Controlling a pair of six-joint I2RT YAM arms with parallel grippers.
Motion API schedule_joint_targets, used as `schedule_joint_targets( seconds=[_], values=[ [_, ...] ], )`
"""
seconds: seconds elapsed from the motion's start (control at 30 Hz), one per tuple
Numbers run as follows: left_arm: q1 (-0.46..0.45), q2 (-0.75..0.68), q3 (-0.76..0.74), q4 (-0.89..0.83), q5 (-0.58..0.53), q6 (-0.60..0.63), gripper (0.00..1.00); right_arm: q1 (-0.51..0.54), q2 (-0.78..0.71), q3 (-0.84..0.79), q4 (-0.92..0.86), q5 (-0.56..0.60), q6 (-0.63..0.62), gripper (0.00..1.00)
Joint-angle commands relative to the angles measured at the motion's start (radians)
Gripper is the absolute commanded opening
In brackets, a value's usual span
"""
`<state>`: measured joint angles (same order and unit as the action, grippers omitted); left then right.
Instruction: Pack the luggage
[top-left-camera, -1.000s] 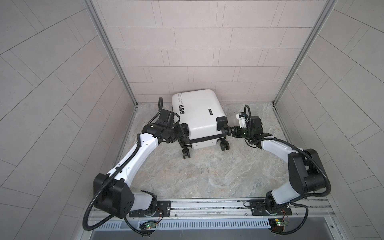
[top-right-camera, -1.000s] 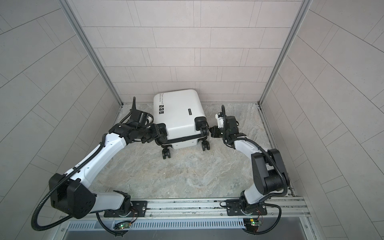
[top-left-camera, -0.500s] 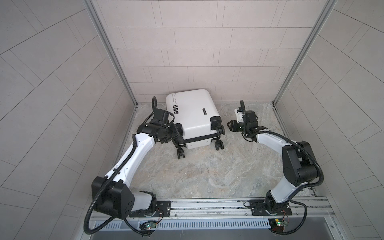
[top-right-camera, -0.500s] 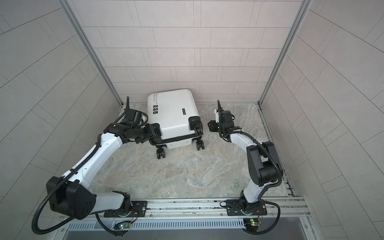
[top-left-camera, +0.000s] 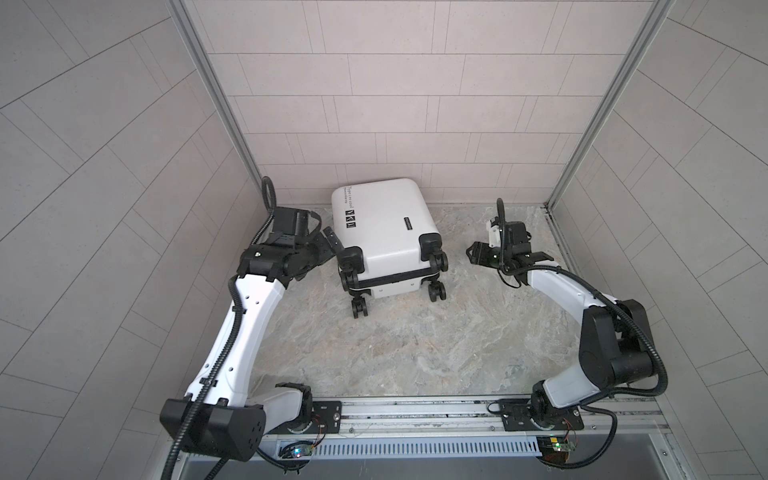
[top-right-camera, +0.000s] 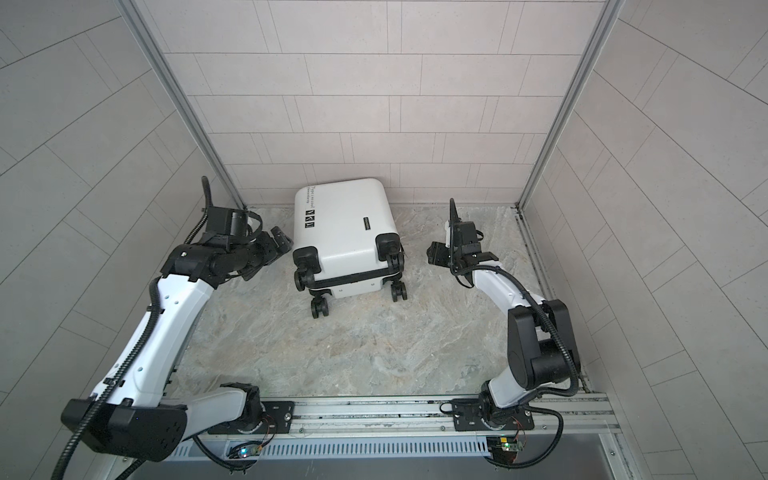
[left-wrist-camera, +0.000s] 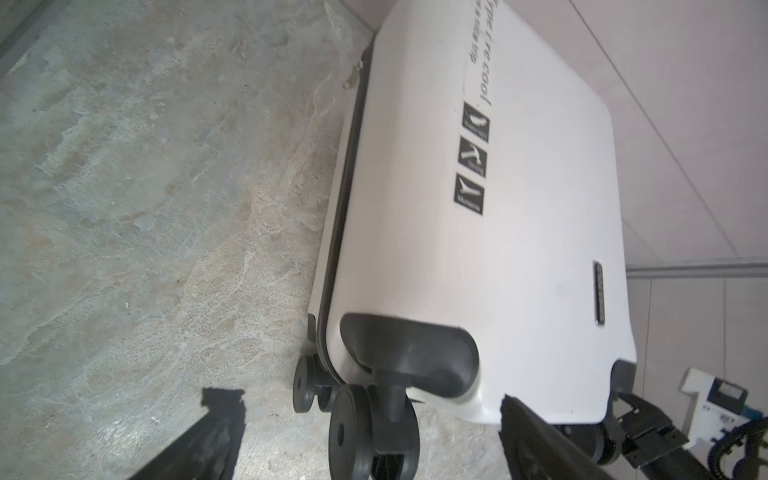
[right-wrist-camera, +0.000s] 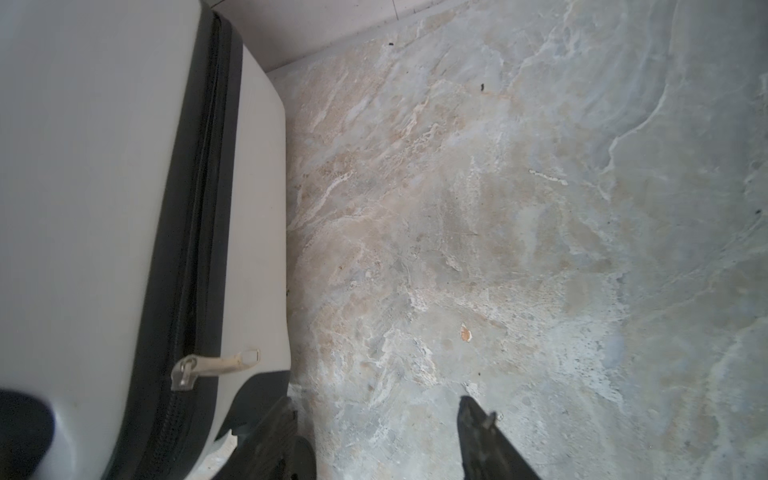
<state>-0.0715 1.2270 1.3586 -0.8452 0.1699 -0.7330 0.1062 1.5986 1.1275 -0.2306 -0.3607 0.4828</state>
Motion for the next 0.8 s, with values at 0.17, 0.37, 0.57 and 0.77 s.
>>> schedule_joint_targets(
  seconds=[0.17,0.37,0.57,0.77],
  values=[
    [0.124,0.137,-0.034,0.311,0.088,-0.116,0.99,0.003,0.171,0.211,-0.163,-0.226,0.203,0.7],
    [0.125,0.281,-0.01,0.516,0.181,-0.115,0.97,0.083,0.259,0.331,-0.206,-0.223,0.238,0.7],
    [0.115,0.37,-0.002,0.678,0.264,-0.112,0.97,0.121,0.311,0.416,-0.288,-0.203,0.212,0.68],
    [0.079,0.441,0.057,0.65,0.304,-0.009,0.97,0.148,0.307,0.432,-0.357,-0.181,0.15,0.67]
  ],
)
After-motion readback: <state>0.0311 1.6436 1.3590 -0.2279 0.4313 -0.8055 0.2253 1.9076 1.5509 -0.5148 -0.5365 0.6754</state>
